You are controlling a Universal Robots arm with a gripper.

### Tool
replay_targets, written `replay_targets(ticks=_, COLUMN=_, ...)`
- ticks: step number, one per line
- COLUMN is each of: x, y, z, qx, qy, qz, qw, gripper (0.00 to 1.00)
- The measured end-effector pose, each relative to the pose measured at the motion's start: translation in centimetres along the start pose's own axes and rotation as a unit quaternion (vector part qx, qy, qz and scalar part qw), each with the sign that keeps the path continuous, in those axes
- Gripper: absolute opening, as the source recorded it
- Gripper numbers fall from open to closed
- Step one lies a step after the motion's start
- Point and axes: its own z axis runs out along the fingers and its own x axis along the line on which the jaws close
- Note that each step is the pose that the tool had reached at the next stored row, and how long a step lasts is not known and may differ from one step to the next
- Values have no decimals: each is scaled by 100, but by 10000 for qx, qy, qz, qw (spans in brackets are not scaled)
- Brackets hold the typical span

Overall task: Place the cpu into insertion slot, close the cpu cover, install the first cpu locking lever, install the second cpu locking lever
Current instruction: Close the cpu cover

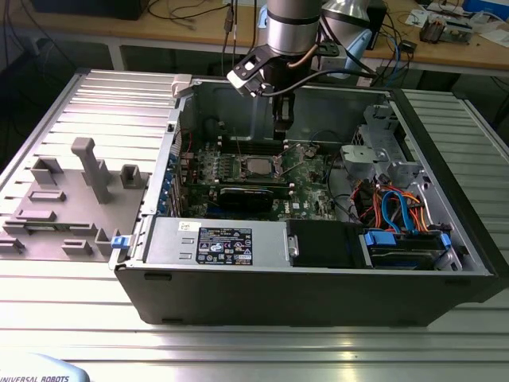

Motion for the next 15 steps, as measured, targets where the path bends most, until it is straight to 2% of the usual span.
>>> replay_targets(ticks=9, x=0, y=5, z=0, qx=0, qy=0, qz=-1, qw=10000, gripper=11)
replay_targets(ticks=15, x=4, y=174, z=11, qx=0, qy=0, qz=0, qw=10000, gripper=11)
